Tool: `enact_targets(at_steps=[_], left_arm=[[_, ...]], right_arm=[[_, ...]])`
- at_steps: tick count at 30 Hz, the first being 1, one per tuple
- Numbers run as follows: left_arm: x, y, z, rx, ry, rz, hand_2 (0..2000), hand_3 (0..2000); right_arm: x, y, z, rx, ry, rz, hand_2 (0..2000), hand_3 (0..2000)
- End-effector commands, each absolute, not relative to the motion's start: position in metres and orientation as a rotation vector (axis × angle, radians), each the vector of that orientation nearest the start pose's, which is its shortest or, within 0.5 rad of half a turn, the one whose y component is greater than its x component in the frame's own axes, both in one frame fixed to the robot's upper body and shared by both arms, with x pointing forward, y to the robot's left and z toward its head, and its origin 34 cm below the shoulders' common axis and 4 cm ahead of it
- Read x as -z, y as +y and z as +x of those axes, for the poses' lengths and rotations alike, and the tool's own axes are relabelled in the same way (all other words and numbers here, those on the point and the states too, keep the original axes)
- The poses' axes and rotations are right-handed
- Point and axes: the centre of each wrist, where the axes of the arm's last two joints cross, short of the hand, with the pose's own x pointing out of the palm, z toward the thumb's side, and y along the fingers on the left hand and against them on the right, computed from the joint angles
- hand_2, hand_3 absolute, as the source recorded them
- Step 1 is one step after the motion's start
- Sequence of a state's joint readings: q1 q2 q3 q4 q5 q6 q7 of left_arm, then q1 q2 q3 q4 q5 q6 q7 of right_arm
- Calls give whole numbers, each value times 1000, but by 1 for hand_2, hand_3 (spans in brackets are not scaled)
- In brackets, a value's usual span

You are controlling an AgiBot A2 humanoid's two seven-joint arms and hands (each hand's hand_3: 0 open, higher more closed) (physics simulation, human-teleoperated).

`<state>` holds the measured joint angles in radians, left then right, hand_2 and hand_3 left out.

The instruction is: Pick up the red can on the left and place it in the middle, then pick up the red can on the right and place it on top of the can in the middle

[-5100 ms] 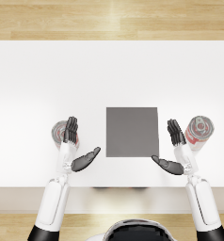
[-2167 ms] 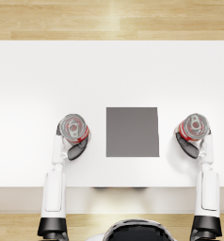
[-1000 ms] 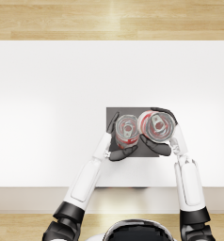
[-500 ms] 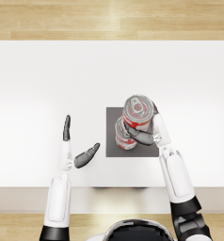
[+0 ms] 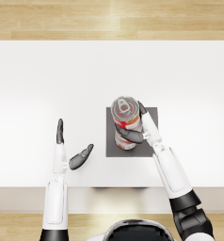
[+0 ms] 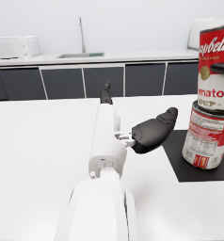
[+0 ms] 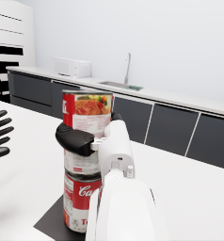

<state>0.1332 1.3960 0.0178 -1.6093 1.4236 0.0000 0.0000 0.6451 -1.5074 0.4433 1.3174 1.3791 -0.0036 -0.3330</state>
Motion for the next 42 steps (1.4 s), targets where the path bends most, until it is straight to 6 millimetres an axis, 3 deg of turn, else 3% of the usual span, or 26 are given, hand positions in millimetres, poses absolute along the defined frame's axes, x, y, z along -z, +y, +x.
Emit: enact_targets(at_steps=[1,2,3,5,6,13,24,28,31,34,38,41,42], left_arm=[[-147,219,254,1582,-119,161,0,0],[-147,219,254,1581,-120,161,0,0],[-146,218,254,1584,-118,157,0,0],[-144,219,254,1579,-114,149,0,0],[-144,220,254,1574,-115,148,0,0],[-148,216,256,1582,-134,154,0,0],[-155,206,256,1608,-163,164,0,0],[-173,201,253,1615,-224,216,0,0],[-198,204,255,1591,-302,288,0,0],[-223,217,256,1536,-370,365,0,0],[-245,227,254,1486,-429,431,0,0],[-247,232,254,1465,-434,435,0,0],[-238,226,254,1490,-410,406,0,0]], right_arm=[[-222,-96,335,-1942,100,-97,2000,1520],[-219,-96,335,-1940,104,-91,639,1193],[-215,-97,335,-1938,113,-82,0,867],[-213,-98,332,-1945,115,-78,0,213],[-216,-98,331,-1941,101,-80,0,0],[-252,-104,318,-1891,-68,-128,0,0],[-284,-119,300,-1814,-249,-171,0,0],[-299,-131,289,-1774,-335,-204,0,0],[-309,-148,283,-1713,-398,-219,0,0],[-310,-167,280,-1665,-428,-228,0,0],[-305,-185,276,-1583,-616,-396,0,0],[-298,-194,276,-1542,-649,-420,0,0],[-297,-196,277,-1534,-654,-423,0,0]])
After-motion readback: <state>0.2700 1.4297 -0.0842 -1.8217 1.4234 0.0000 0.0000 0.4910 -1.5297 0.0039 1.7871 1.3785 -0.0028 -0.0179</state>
